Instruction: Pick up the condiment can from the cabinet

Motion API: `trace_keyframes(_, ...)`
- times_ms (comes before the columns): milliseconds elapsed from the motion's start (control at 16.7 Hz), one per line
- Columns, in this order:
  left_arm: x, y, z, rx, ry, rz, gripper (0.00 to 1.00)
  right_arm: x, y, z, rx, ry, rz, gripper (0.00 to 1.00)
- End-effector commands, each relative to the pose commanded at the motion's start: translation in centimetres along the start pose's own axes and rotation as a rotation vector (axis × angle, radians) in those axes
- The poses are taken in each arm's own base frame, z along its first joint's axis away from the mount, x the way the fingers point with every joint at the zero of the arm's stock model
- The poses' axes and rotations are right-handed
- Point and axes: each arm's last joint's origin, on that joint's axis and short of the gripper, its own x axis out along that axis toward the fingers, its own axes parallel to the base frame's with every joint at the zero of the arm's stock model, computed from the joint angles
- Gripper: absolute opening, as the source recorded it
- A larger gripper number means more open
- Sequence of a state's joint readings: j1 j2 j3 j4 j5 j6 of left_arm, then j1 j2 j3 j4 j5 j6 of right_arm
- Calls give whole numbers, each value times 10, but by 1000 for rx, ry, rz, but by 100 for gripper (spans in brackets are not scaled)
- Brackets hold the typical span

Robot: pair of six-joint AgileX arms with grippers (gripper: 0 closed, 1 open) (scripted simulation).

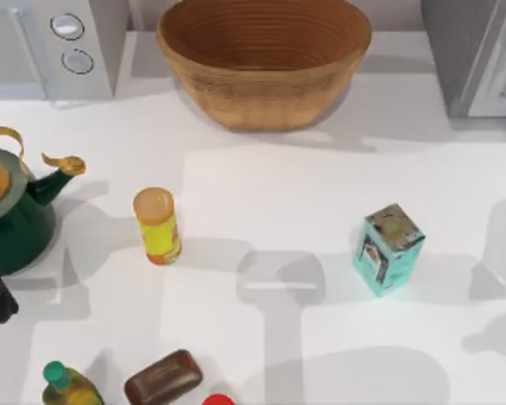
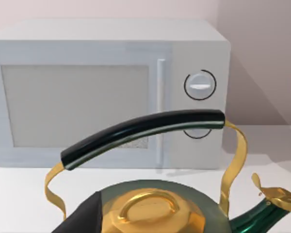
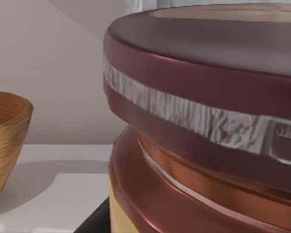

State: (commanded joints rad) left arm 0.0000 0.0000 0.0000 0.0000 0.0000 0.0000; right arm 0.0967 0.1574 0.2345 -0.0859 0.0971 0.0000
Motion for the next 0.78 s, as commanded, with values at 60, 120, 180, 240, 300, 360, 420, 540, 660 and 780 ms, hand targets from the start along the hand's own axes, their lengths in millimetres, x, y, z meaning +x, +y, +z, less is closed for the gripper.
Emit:
trace_keyframes(60, 0, 0, 0, 0, 0, 0, 100, 0, -2, -16, 1, -1, 1, 0)
trace_keyframes(120, 0, 0, 0, 0, 0, 0, 100, 1, -3, -30, 1, -2, 1, 0)
trace_keyframes(180, 0, 0, 0, 0, 0, 0, 100, 2, -5, -41, 2, -4, 1, 0)
trace_keyframes(240, 0, 0, 0, 0, 0, 0, 100, 2, -6, -50, 3, -5, 1, 0)
trace_keyframes(300, 0, 0, 0, 0, 0, 0, 100, 3, -7, -55, 3, -7, 1, 0)
trace_keyframes(360, 0, 0, 0, 0, 0, 0, 100, 3, -7, -59, 3, -8, 0, 0)
trace_keyframes(420, 0, 0, 0, 0, 0, 0, 100, 3, -7, -59, 3, -9, 0, 0)
trace_keyframes(540, 0, 0, 0, 0, 0, 0, 100, 3, -7, -59, 3, -9, 0, 0)
trace_keyframes(660, 0, 0, 0, 0, 0, 0, 100, 3, -7, -58, 5, -8, 2, 0)
trace_keyframes(780, 0, 0, 0, 0, 0, 0, 100, 3, -6, -54, 4, -19, 7, 0)
